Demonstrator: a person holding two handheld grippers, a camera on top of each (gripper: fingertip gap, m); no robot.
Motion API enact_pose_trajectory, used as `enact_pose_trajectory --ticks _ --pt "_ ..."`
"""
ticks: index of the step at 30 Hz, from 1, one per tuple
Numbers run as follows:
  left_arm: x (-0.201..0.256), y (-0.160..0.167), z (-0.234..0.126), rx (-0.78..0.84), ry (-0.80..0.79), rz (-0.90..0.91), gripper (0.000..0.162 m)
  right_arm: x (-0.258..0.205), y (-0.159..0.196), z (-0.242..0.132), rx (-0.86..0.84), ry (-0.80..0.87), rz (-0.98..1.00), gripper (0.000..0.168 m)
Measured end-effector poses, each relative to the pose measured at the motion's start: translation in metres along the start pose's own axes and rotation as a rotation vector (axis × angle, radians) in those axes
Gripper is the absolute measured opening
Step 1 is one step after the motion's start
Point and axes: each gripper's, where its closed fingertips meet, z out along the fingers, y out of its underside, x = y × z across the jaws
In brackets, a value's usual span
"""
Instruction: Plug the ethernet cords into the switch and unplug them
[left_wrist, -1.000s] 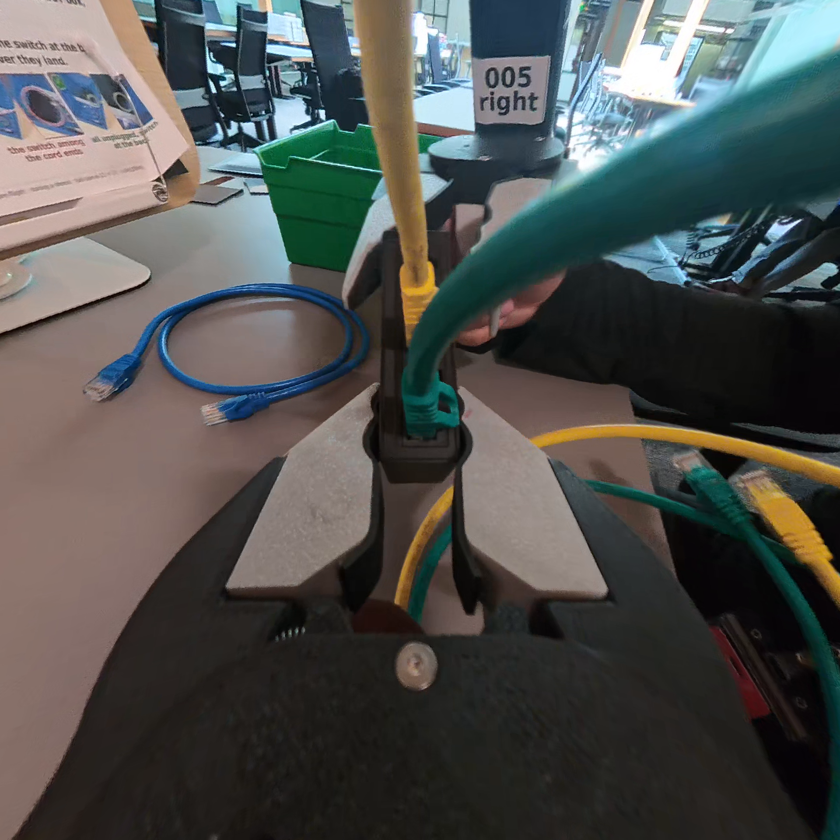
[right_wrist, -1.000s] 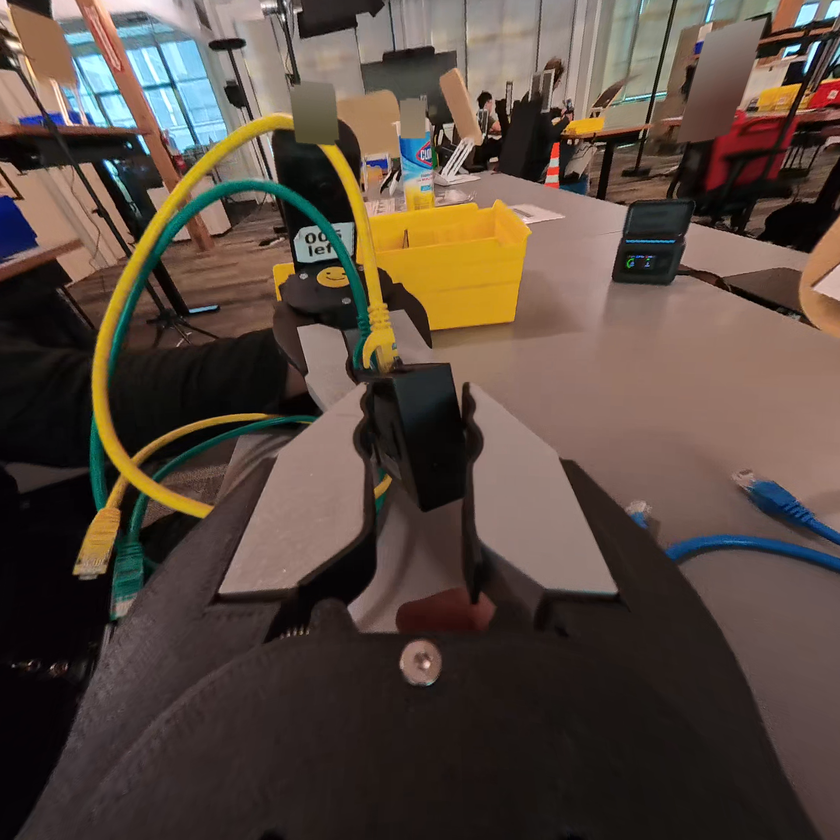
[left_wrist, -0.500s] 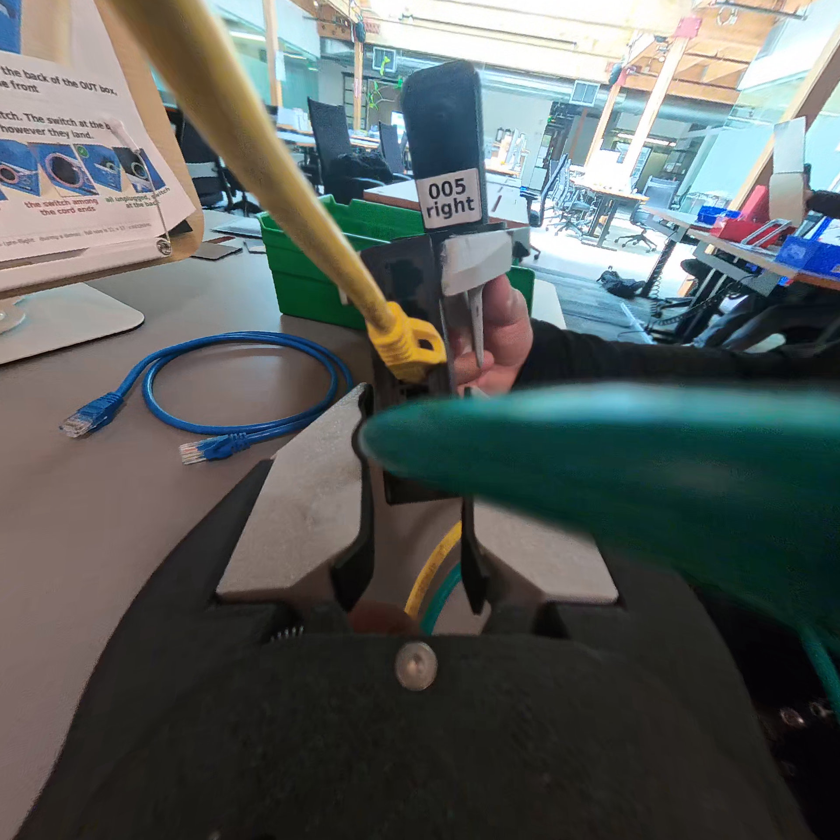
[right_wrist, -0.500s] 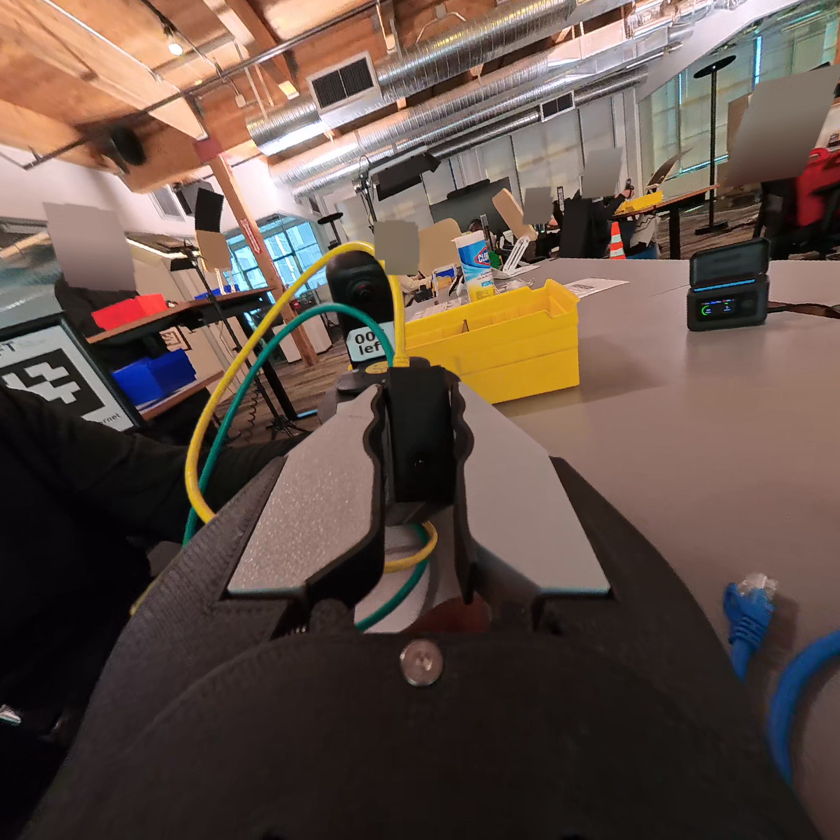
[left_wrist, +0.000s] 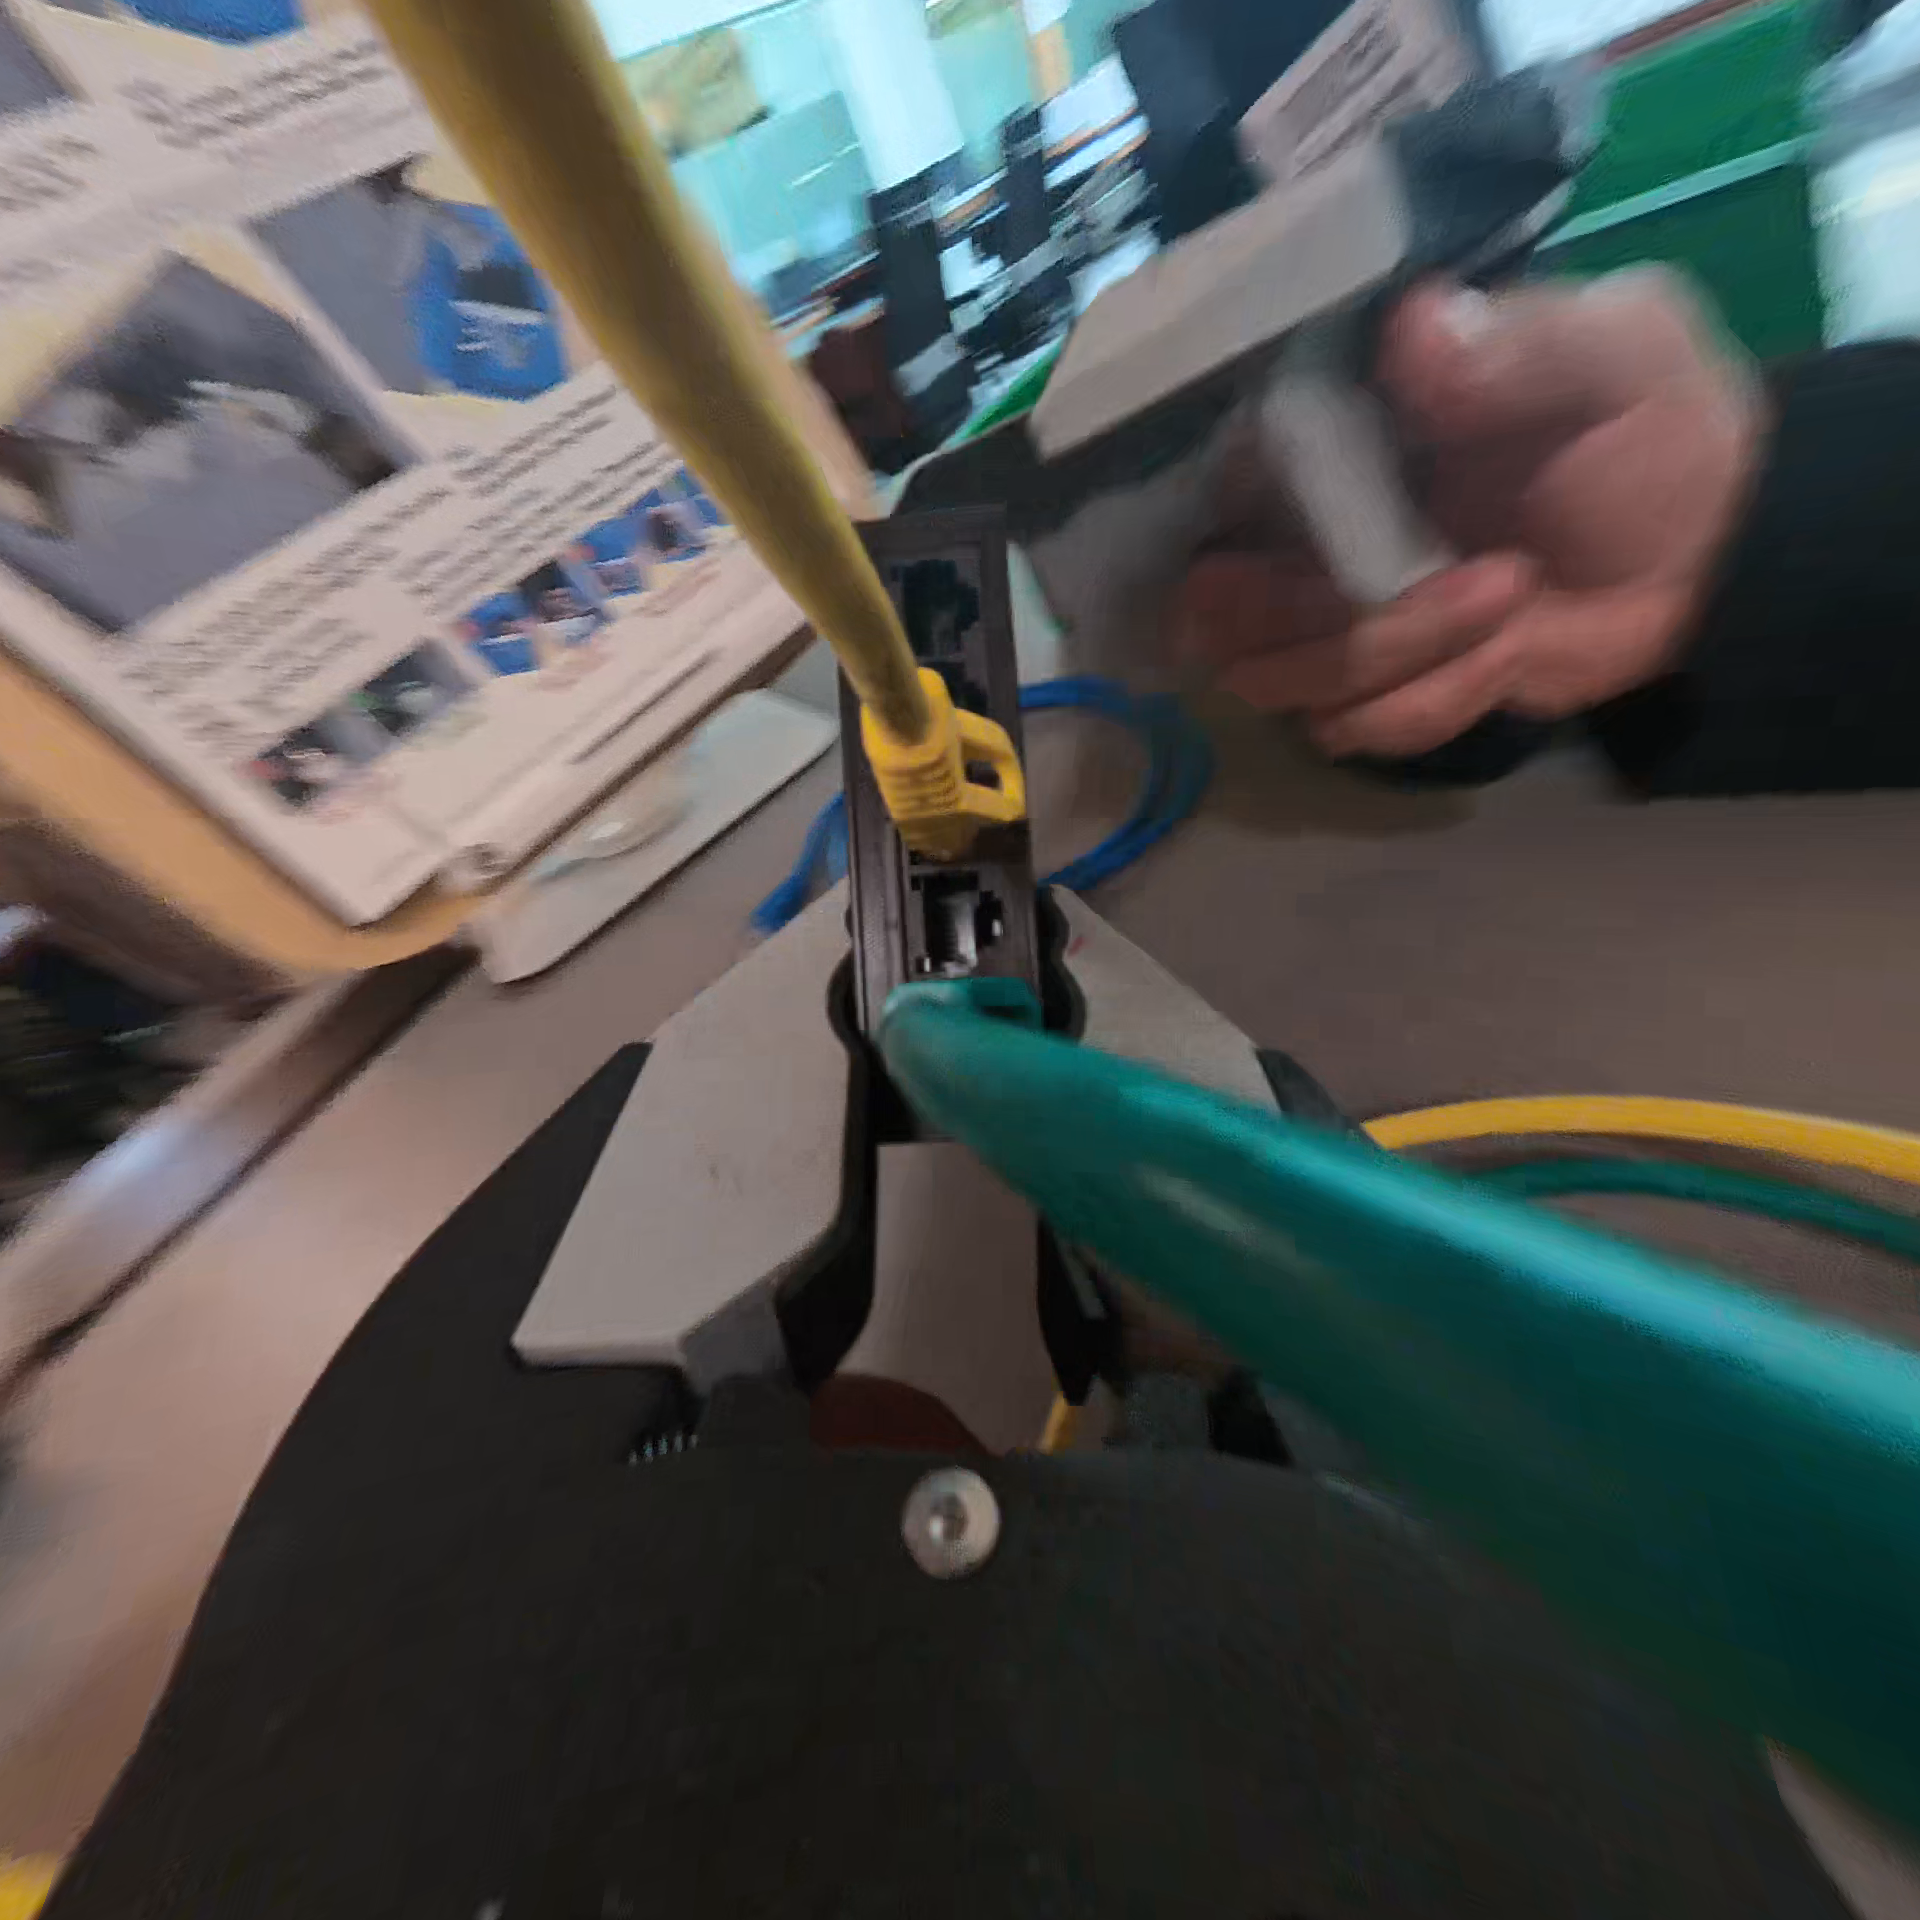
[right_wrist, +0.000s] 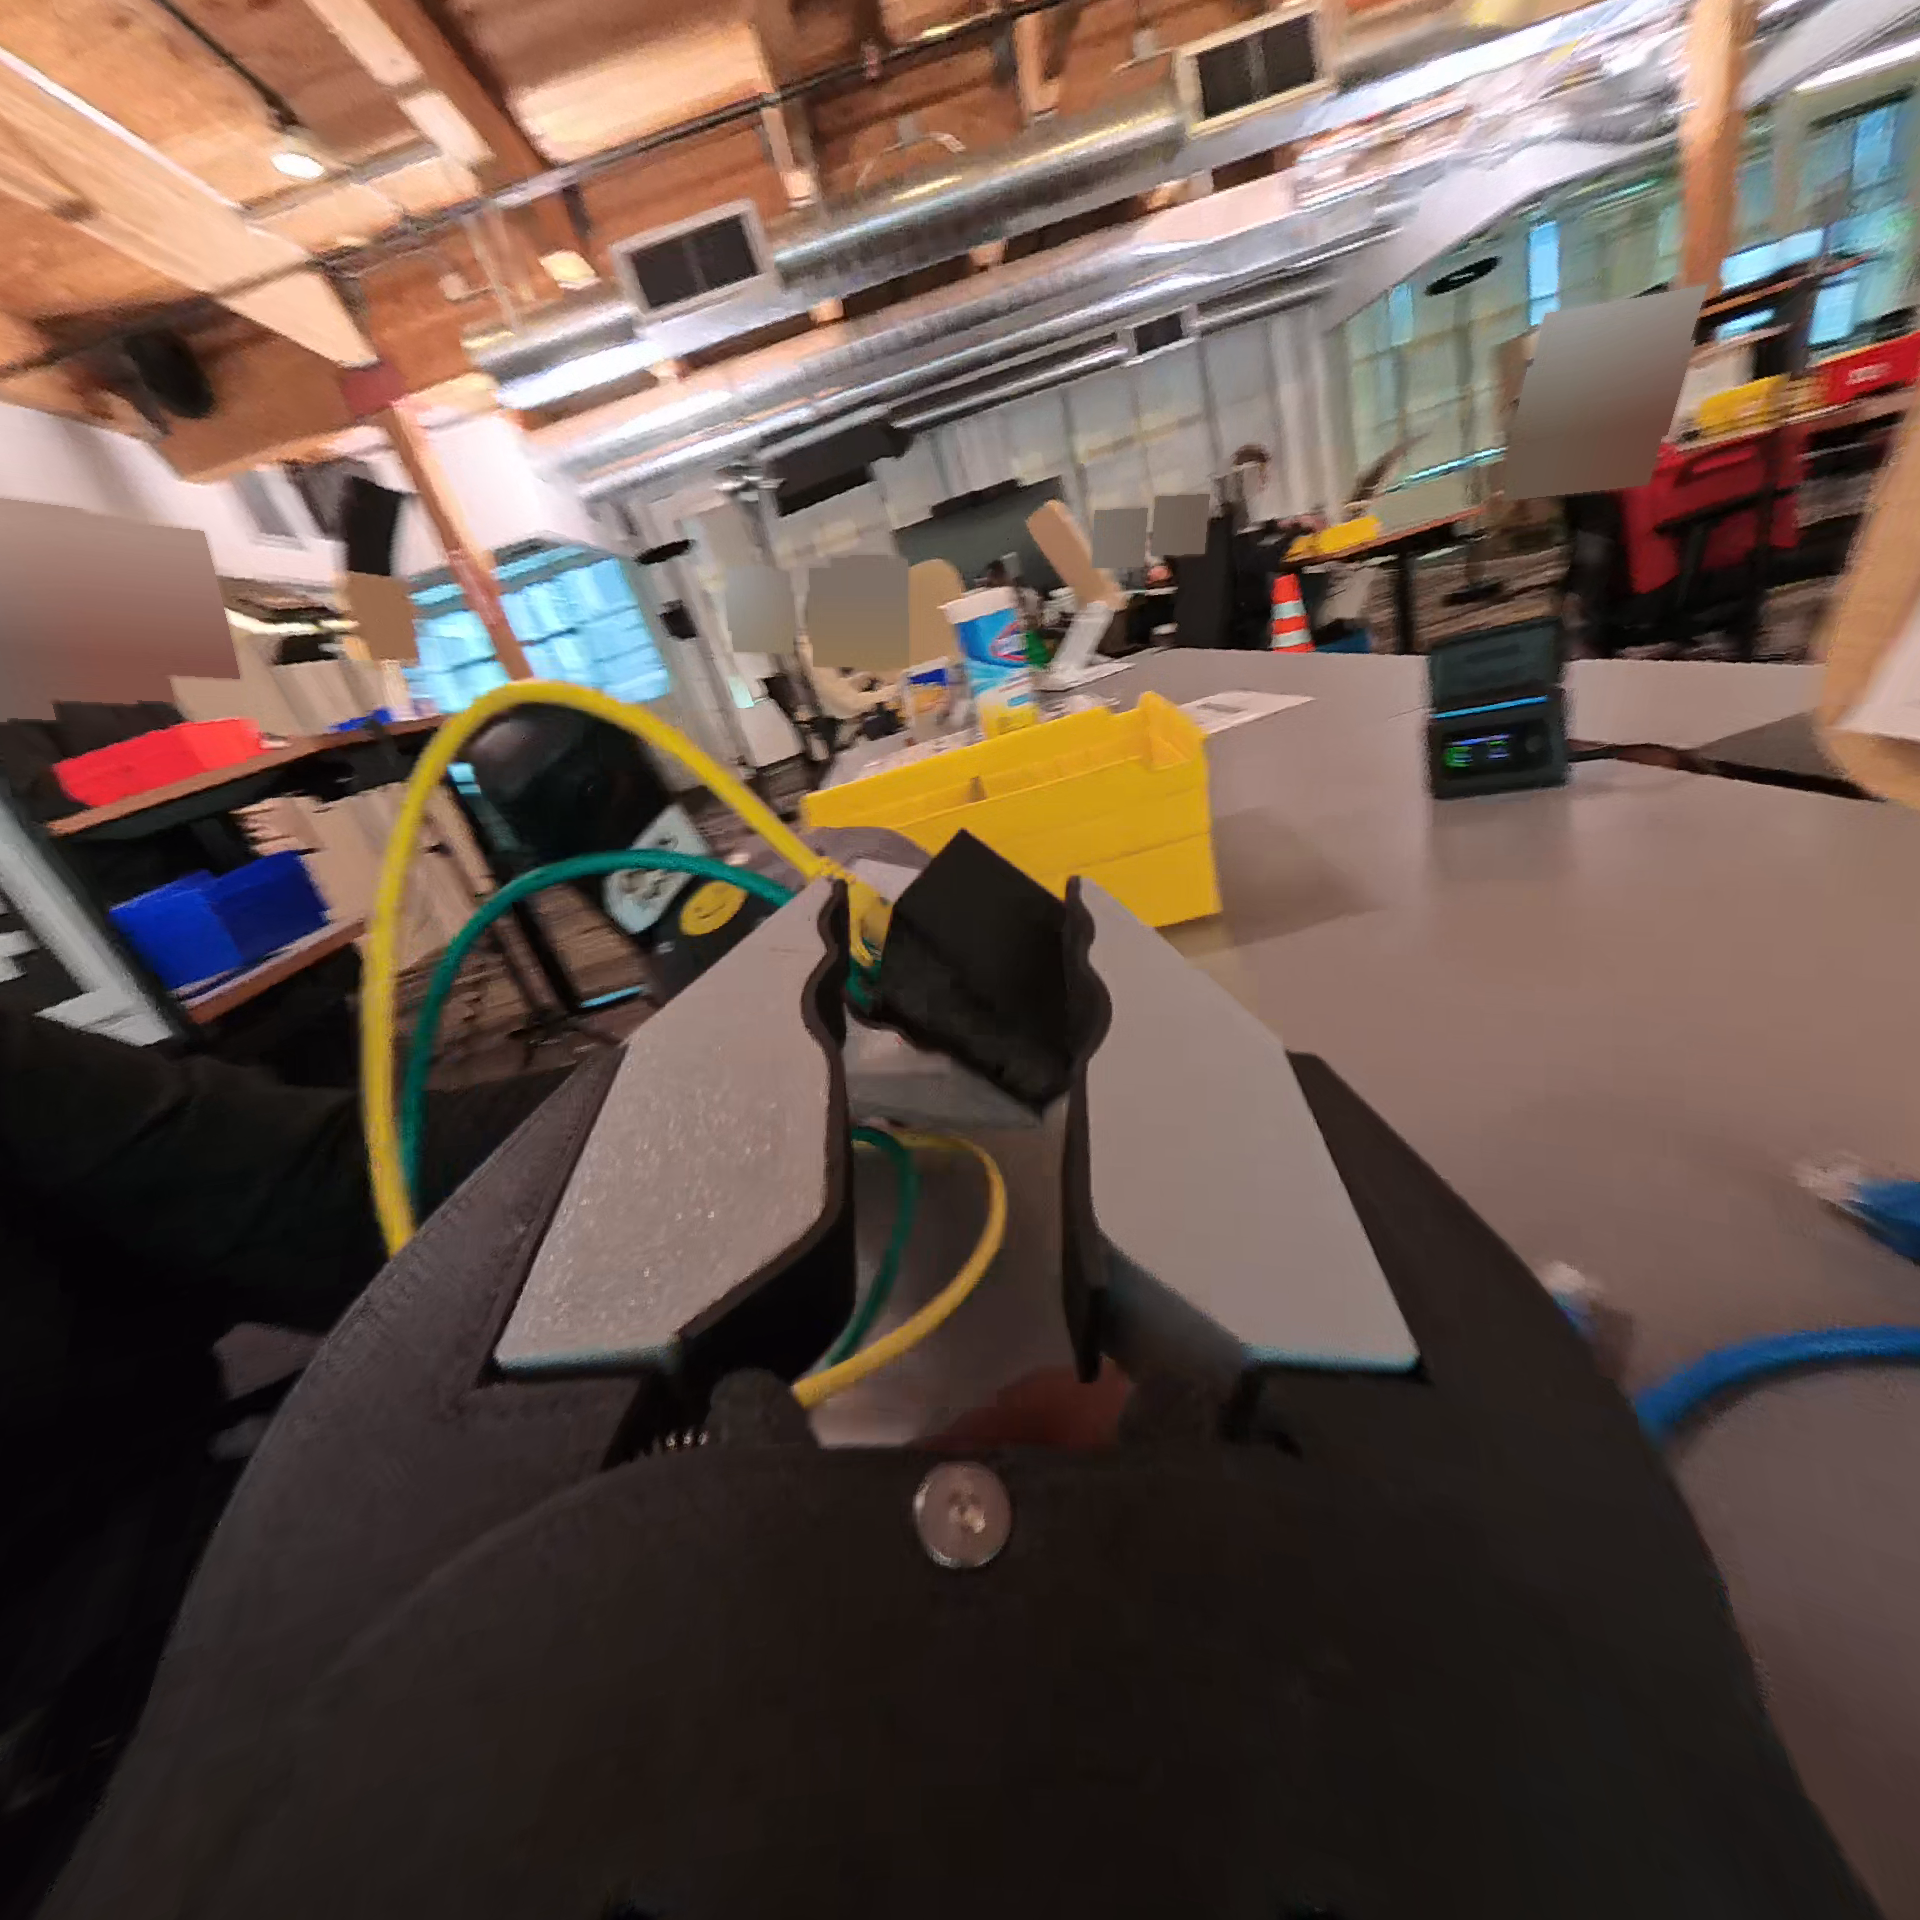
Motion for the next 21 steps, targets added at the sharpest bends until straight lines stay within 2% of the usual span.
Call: enact_pose_trajectory --ticks 4,6,8,13,21 --pt "-0.039 0.029 -0.006 -0.156 -0.226 0.124 0.026 0.048 0.01 -0.018 -0.086 0.351 -0.098 0.038" --pt "-0.052 0.04 -0.008 -0.211 -0.282 0.162 0.026 0.079 0.024 -0.033 -0.212 0.574 -0.186 0.038" --pt "-0.061 0.056 -0.008 -0.29 -0.315 0.223 0.026 0.094 0.041 -0.042 -0.363 0.696 -0.28 0.035" --pt "-0.071 0.075 -0.01 -0.36 -0.328 0.267 0.026 0.107 0.08 -0.051 -0.647 0.763 -0.439 0.028" --pt "-0.078 0.09 -0.009 -0.449 -0.362 0.274 0.026 0.128 0.095 -0.038 -0.824 0.741 -0.614 0.026"
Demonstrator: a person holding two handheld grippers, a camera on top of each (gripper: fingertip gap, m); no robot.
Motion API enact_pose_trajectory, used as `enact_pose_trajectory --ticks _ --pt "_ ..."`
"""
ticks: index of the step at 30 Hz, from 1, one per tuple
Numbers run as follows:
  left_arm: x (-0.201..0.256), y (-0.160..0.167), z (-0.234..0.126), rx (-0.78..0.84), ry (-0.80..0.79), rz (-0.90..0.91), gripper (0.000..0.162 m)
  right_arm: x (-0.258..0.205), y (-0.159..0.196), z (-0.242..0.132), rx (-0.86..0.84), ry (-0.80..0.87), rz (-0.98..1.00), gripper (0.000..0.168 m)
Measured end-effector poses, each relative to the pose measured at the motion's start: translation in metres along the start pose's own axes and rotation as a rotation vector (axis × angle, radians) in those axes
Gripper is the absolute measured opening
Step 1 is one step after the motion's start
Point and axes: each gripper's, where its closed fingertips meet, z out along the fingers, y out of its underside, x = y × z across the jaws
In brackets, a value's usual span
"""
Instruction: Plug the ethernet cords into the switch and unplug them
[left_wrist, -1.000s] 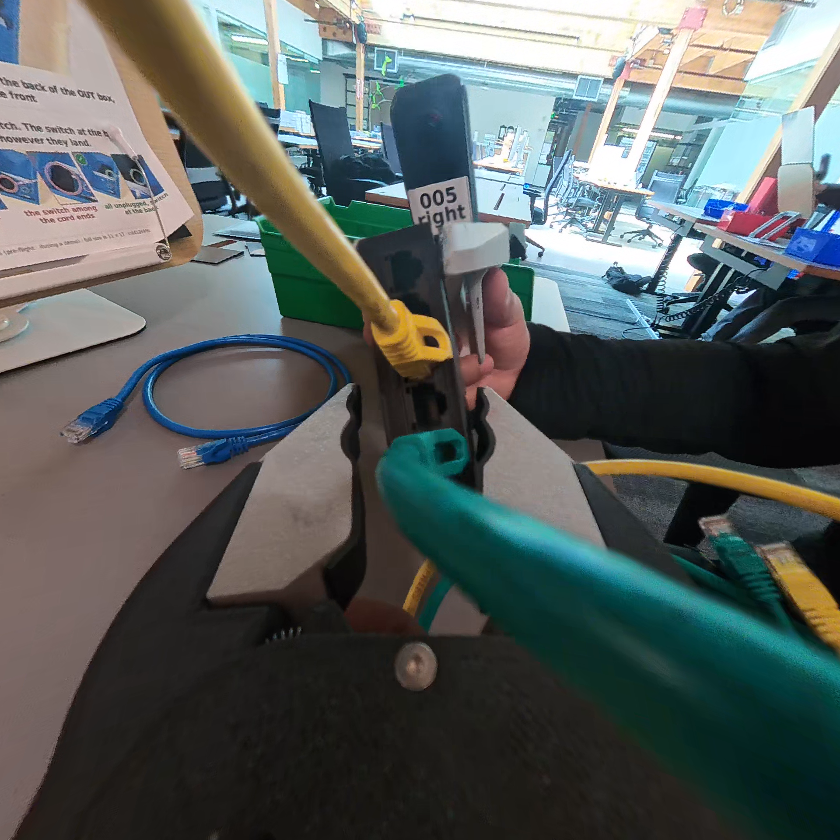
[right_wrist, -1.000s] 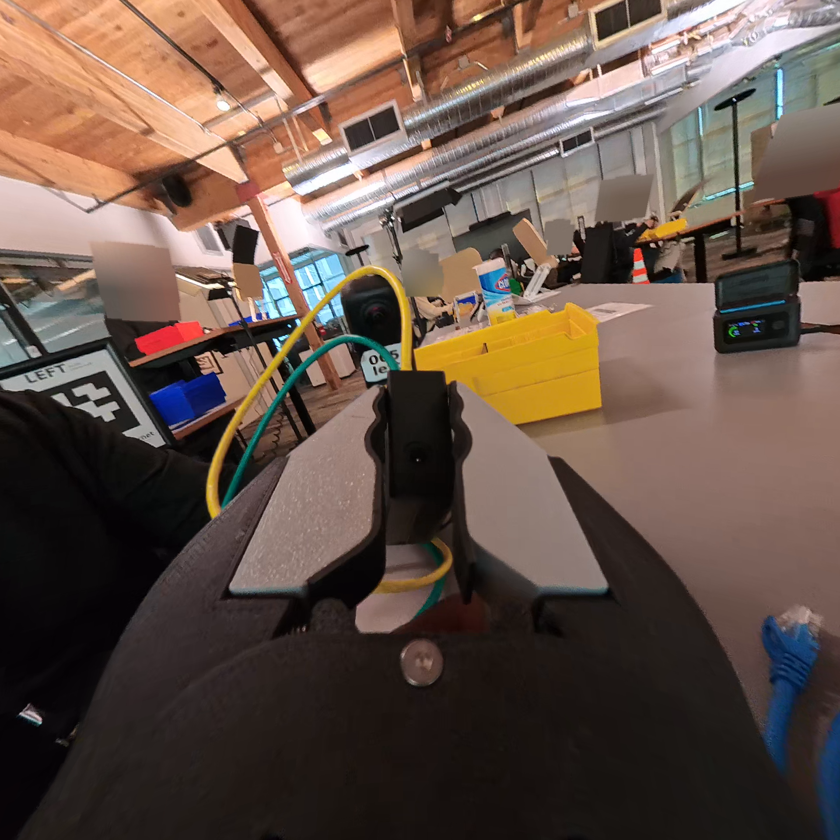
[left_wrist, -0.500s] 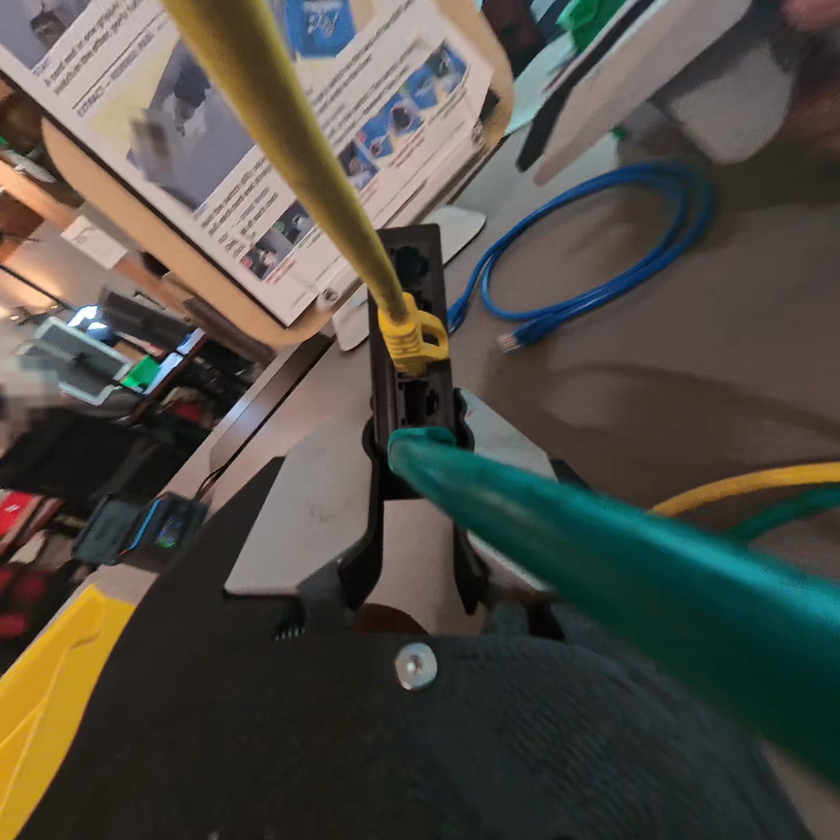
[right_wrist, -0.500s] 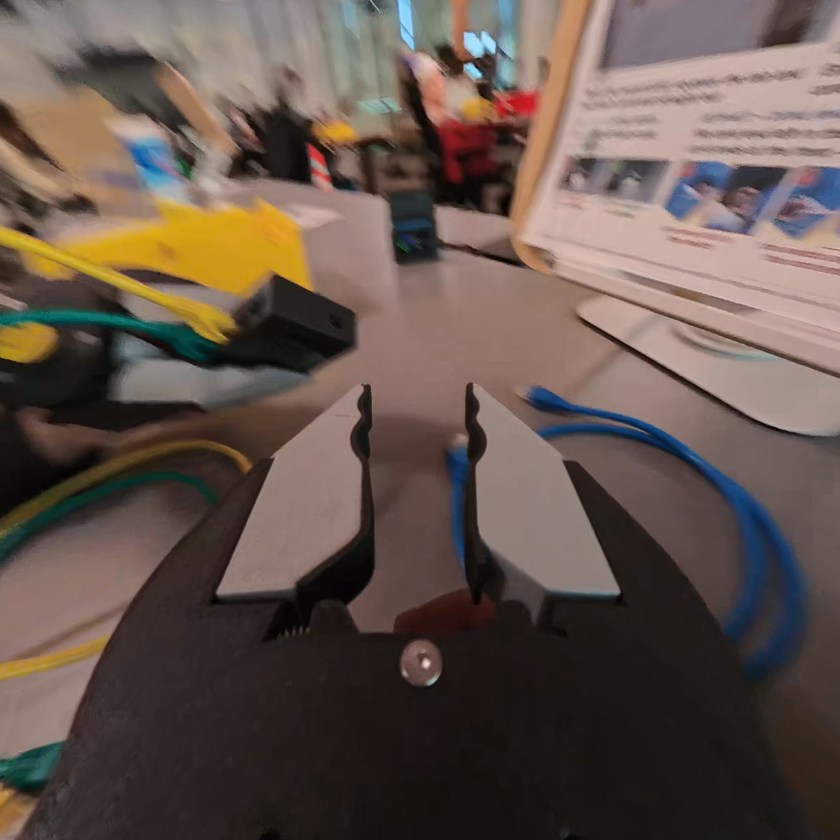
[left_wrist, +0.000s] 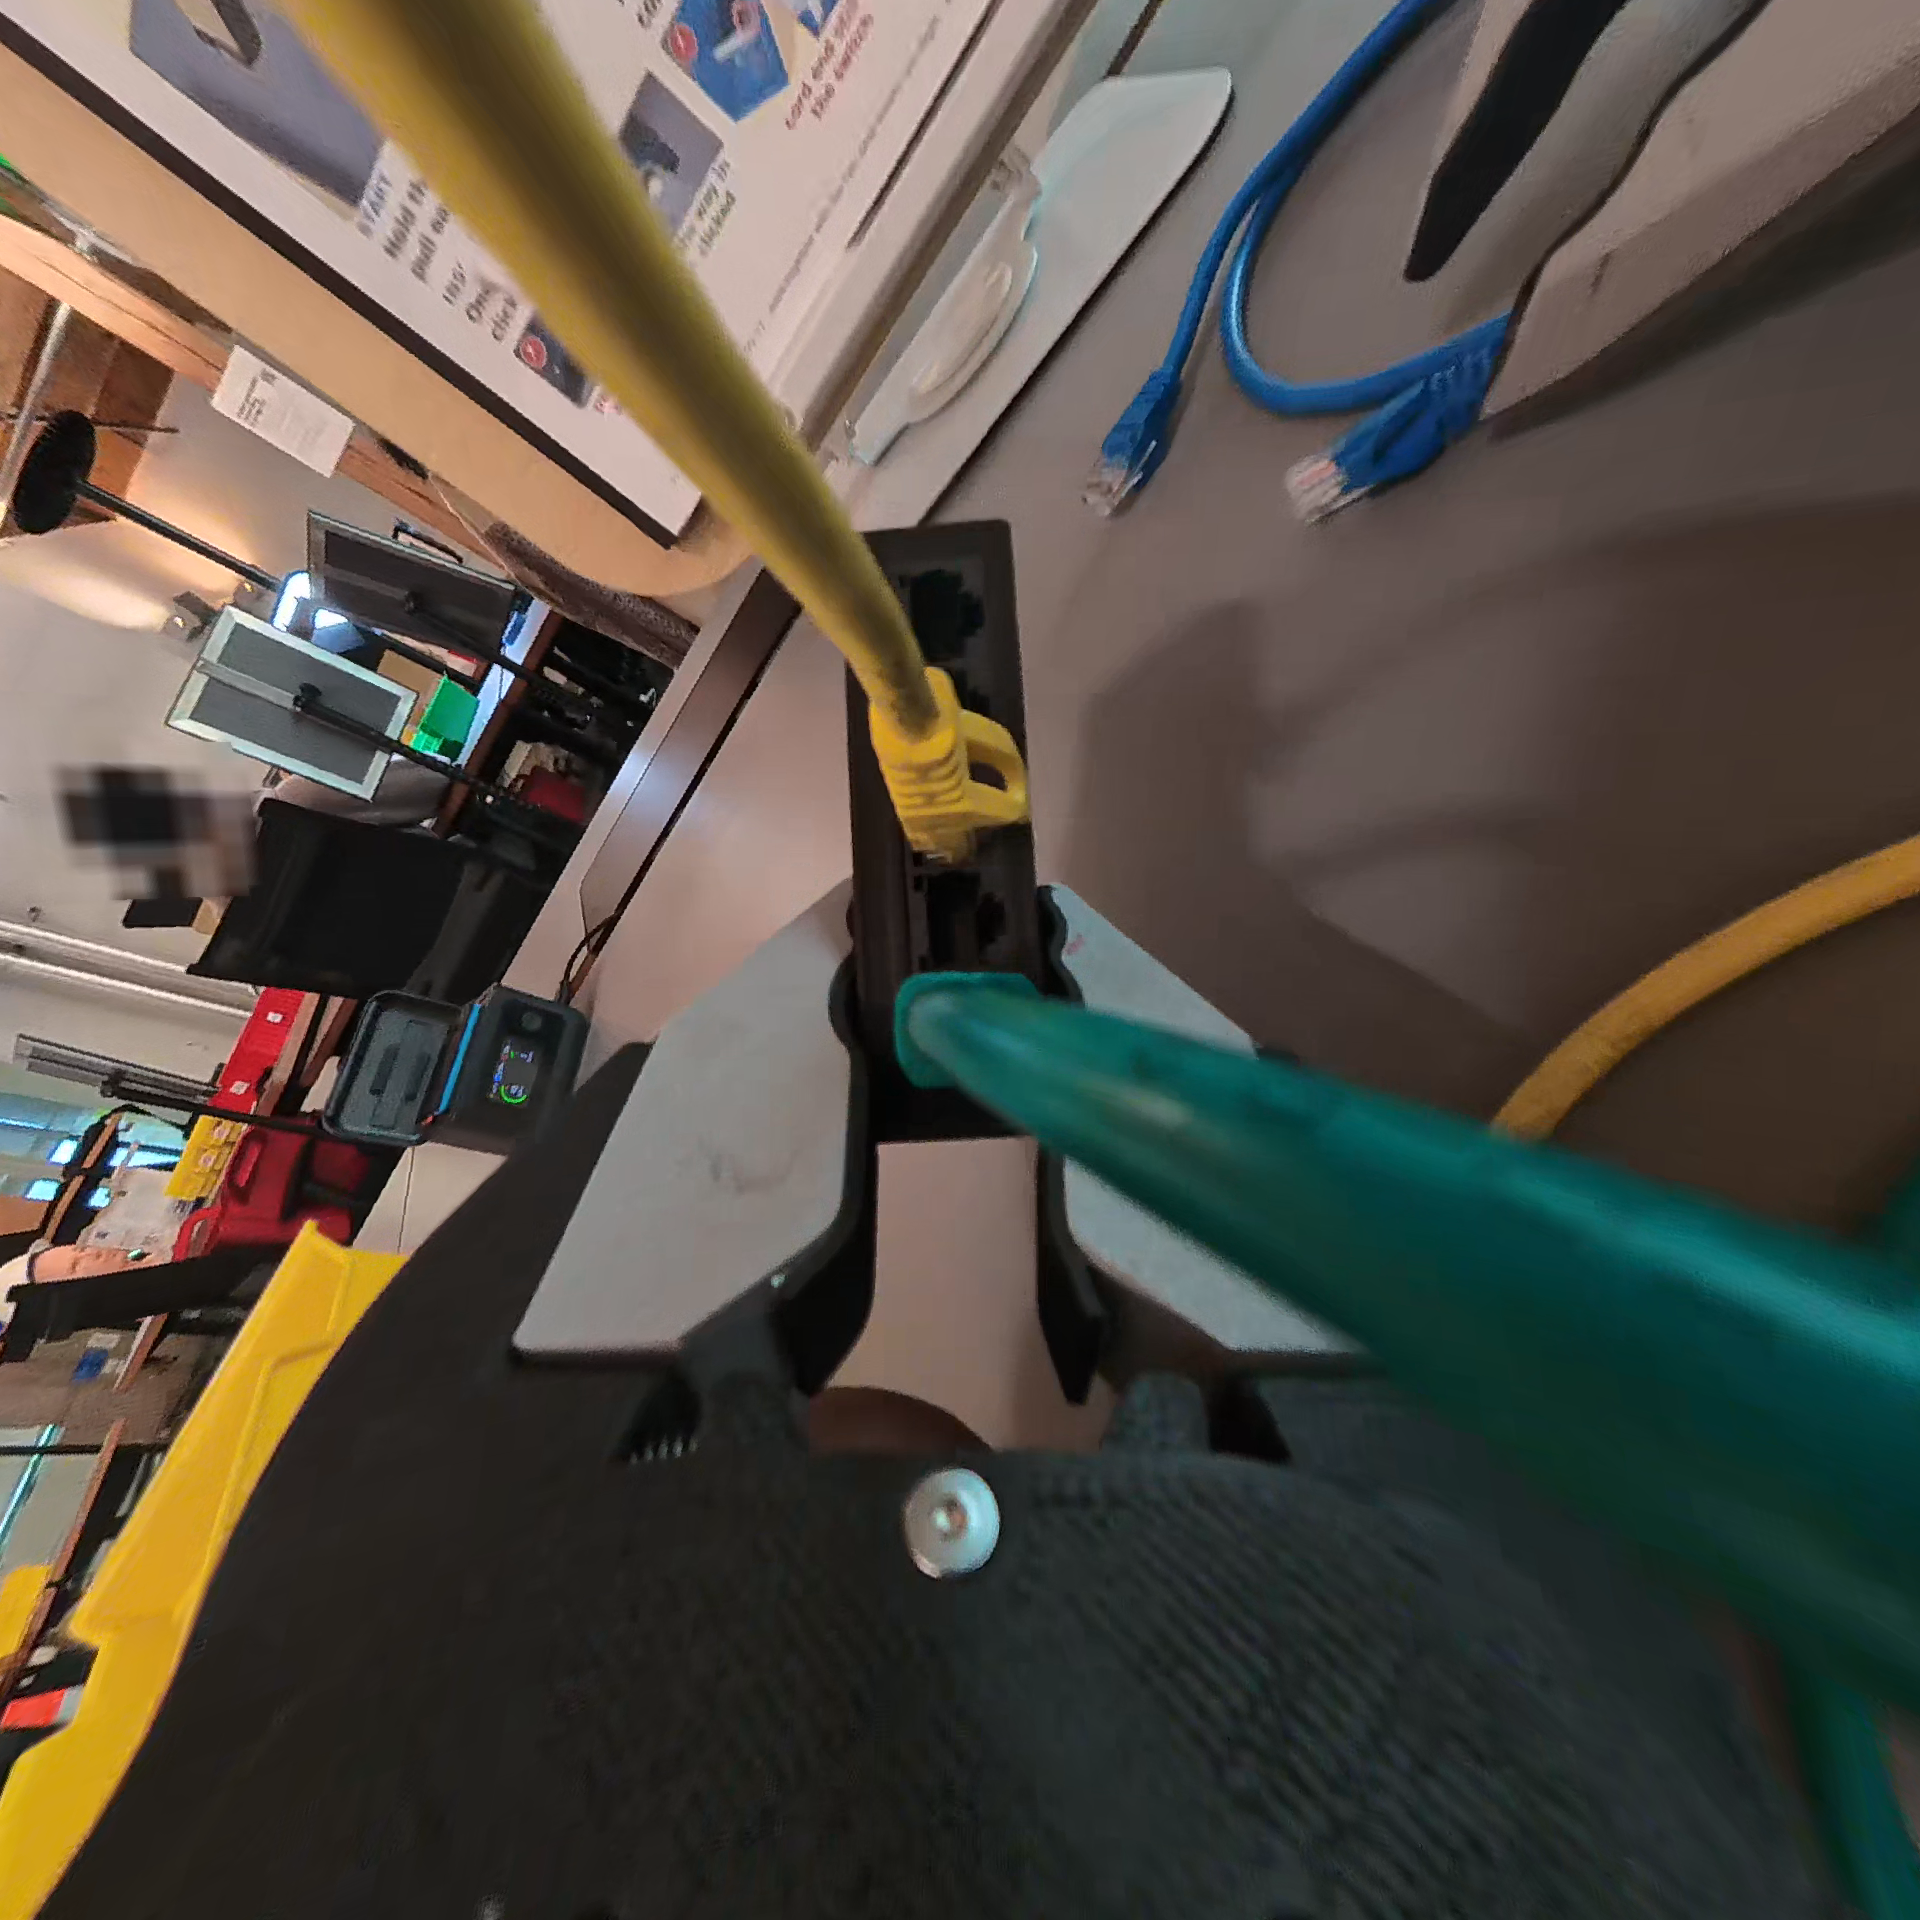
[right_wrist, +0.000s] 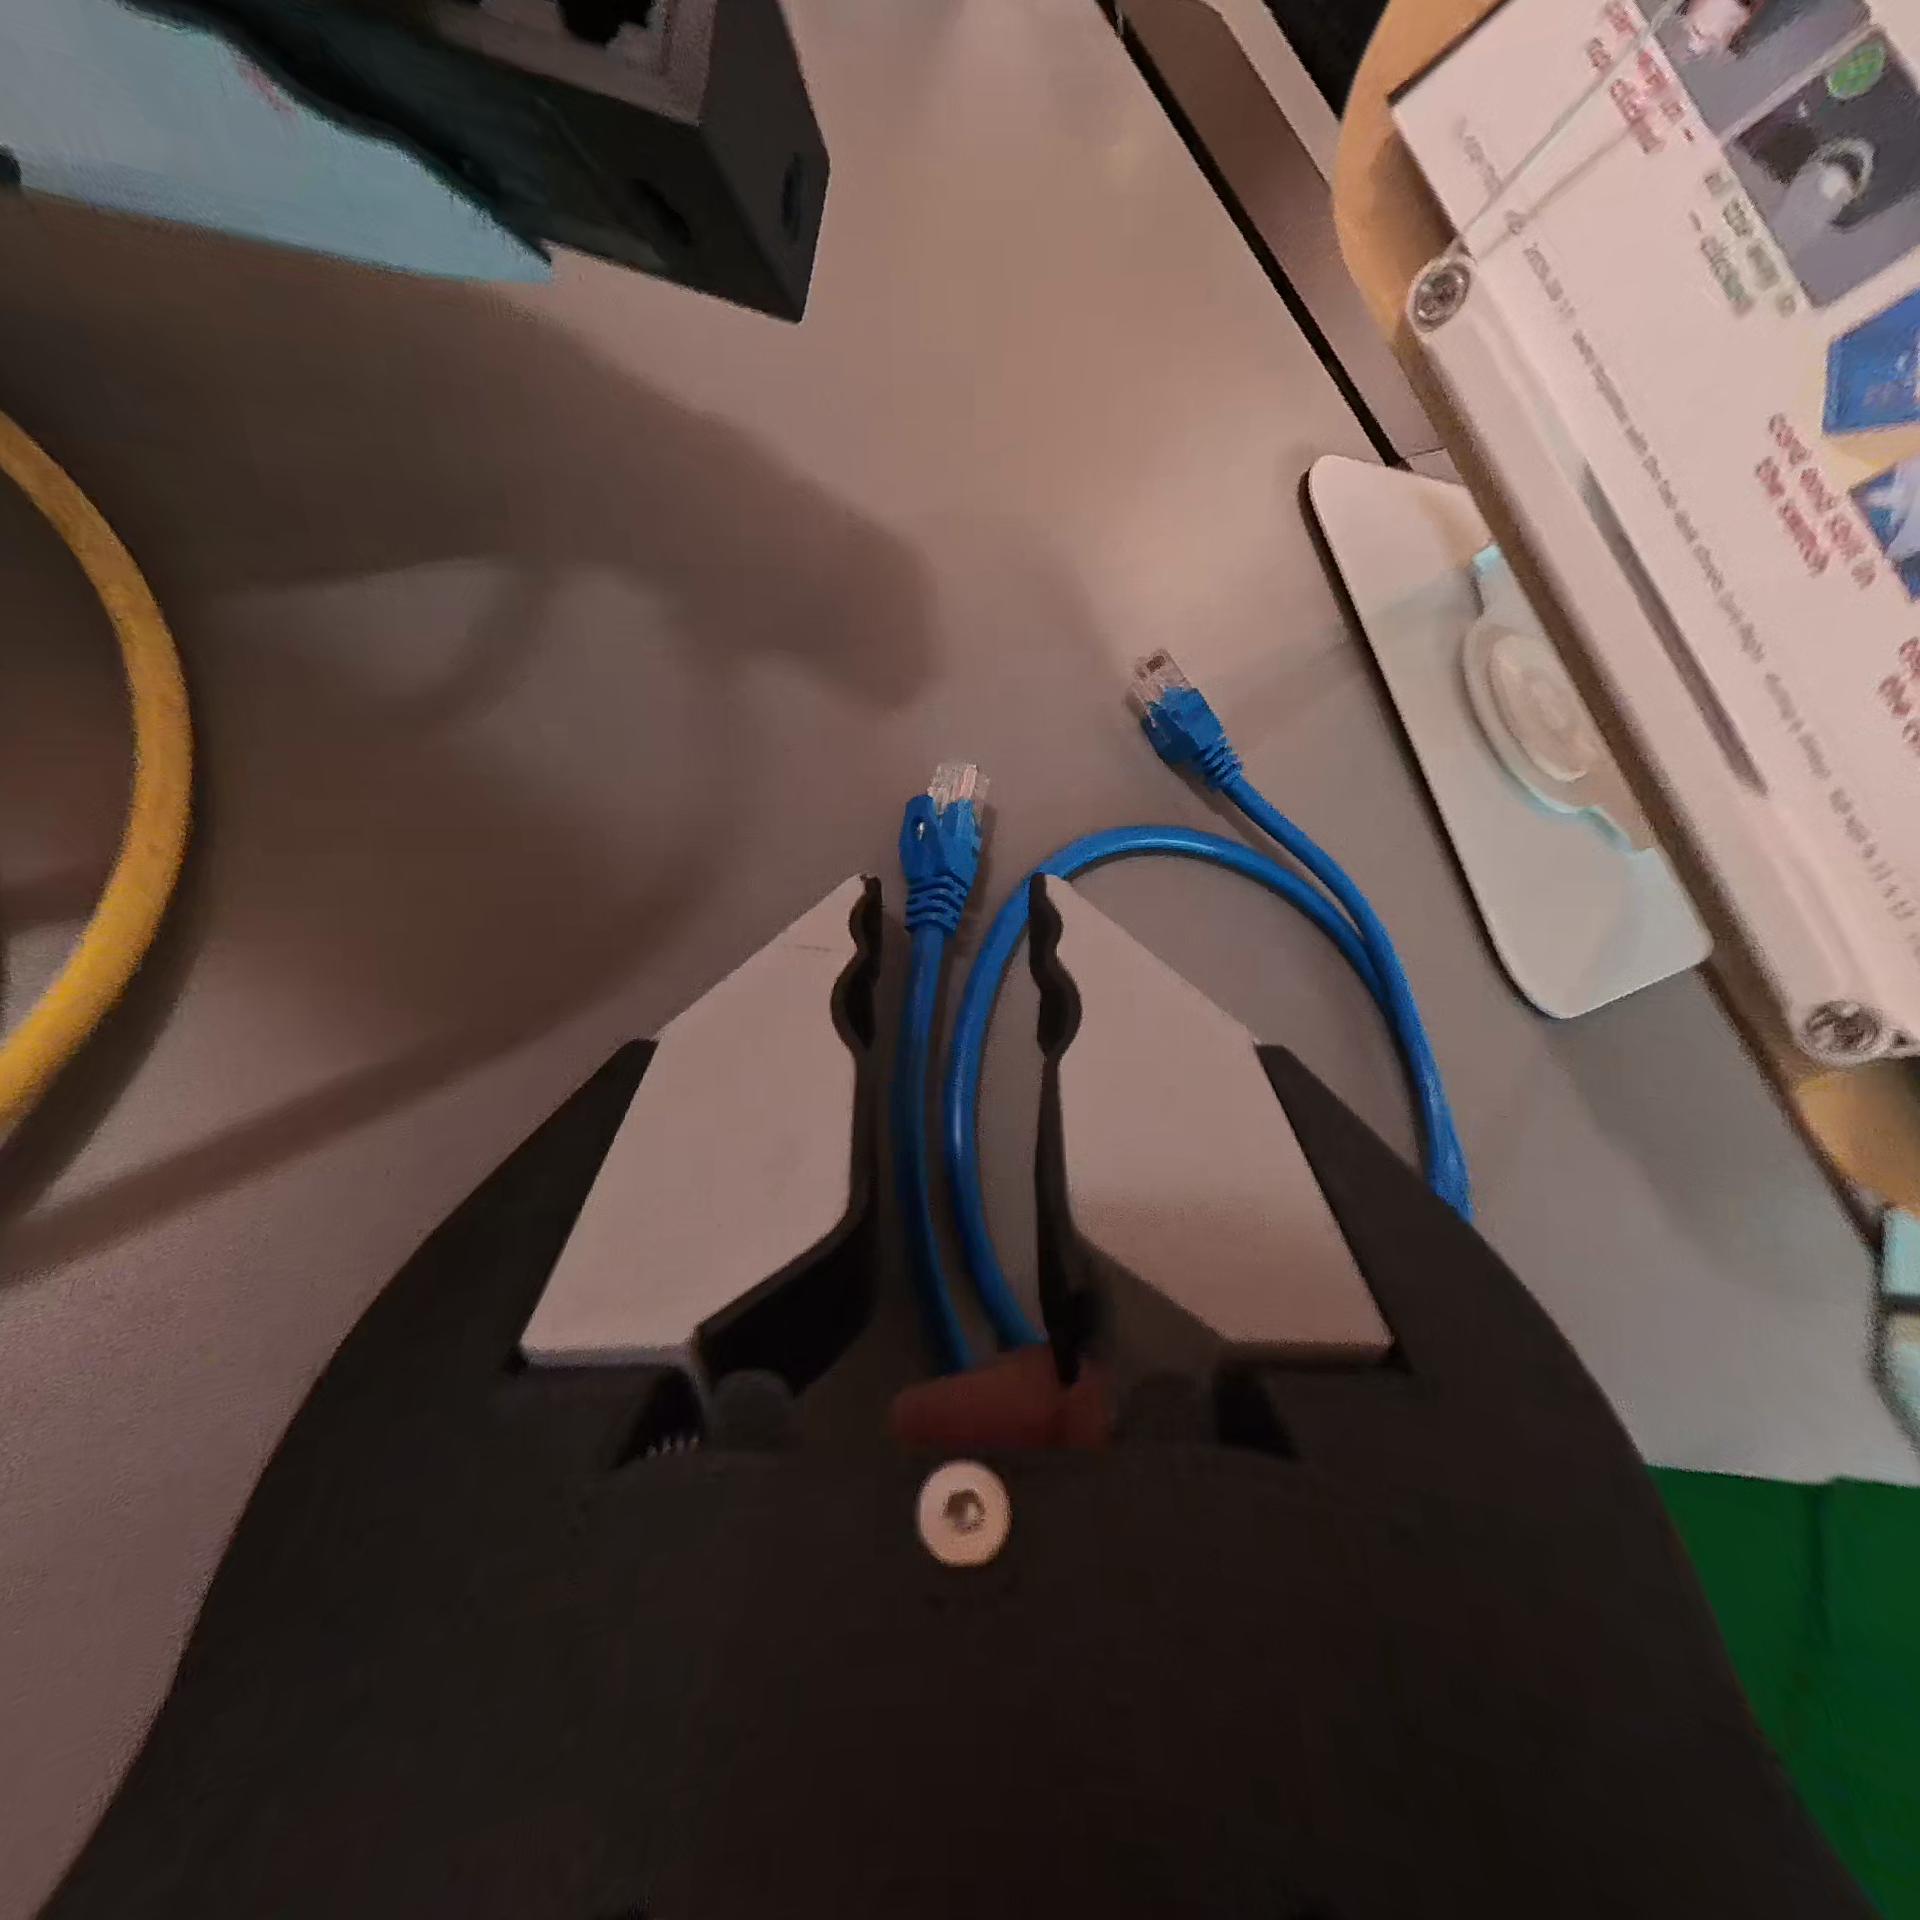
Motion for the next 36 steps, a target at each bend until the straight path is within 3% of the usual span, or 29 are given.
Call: enact_pose_trajectory --ticks 4,5,9,14,20,25,29,30,36 --pt "0.001 0.001 0.001 -0.002 0.007 -0.008 0.026 0.003 0.004 0.009 -0.051 0.07 -0.228 0.024" --pt "0.003 0.001 0.001 -0.004 0.014 -0.006 0.026 0.003 0.006 0.012 -0.056 0.078 -0.261 0.017" --pt "0.011 0.003 0.004 -0.021 0.036 0.017 0.026 0.006 0.005 0.02 -0.048 0.084 -0.294 0.009" --pt "0.005 0.004 0.005 -0.032 -0.01 0.052 0.026 0.006 0.0 0.014 -0.028 -0.012 -0.085 0.009" --pt "-0.007 -0.003 0.01 -0.019 -0.153 0.259 0.026 -0.026 -0.052 -0.041 0.273 -0.399 0.392 0.008" --pt "-0.022 -0.012 0.01 0.017 -0.27 0.349 0.026 -0.027 -0.068 -0.055 0.378 -0.503 0.609 0.008" --pt "-0.015 -0.019 0.01 0.019 -0.274 0.397 0.026 -0.033 -0.075 -0.052 0.395 -0.524 0.657 0.008" --pt "-0.013 -0.021 0.01 0.022 -0.276 0.409 0.026 -0.033 -0.076 -0.05 0.39 -0.505 0.643 0.0" --pt "0.002 -0.024 0.013 0.015 -0.229 0.434 0.026 -0.032 -0.071 -0.04 0.341 -0.387 0.574 0.0"
